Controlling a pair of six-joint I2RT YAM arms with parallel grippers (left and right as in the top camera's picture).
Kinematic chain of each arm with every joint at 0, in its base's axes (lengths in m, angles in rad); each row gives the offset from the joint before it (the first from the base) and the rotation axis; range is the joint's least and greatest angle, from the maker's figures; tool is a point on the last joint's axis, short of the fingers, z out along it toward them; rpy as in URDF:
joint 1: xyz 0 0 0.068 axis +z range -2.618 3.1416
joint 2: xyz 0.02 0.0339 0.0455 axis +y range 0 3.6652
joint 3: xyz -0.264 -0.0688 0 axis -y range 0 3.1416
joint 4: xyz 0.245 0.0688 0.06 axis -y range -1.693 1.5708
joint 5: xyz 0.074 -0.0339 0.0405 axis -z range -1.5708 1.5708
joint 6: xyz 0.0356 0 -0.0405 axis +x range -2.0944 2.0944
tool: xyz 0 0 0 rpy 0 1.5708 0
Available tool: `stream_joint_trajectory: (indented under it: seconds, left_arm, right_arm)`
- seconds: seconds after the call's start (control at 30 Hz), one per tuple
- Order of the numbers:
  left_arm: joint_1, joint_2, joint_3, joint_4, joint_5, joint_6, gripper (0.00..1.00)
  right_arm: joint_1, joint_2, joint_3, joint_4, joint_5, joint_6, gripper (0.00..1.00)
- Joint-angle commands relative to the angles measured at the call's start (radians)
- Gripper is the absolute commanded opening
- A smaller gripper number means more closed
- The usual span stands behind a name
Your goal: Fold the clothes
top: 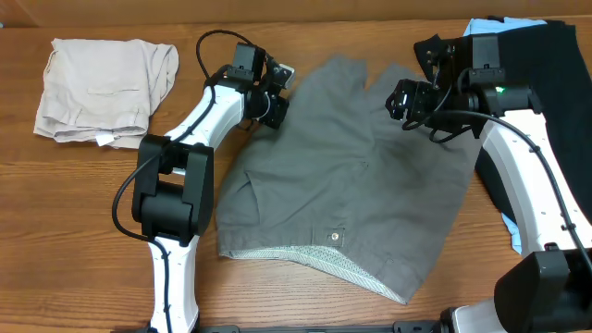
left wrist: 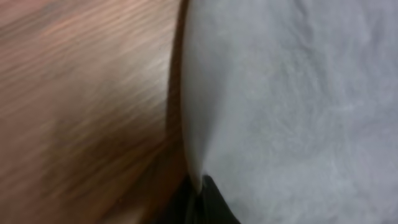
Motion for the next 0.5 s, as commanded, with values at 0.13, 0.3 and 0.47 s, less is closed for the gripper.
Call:
stream_joint_trajectory:
  seconds: [0.13, 0.3, 0.47]
  left_arm:
    - [0.070, -0.206, 0.041, -0.190, -0.270, -0.041, 0.04]
    - [0.056, -0.334, 0.041, -0.261, -0.237, -0.042, 0.04]
    - [-0.028, -0.343, 0.038, -0.314, -0.225, -0.041, 0.04]
  right_arm:
    - [0.002, -0.003, 0.004, 0.014, 0.010, -0.004, 0.90]
    - [0.013, 0.027, 0.004, 0.019, 0.010, -0.003, 0.90]
    - [0.019, 0.051, 0.003, 0.019, -0.001, 0.000, 0.84]
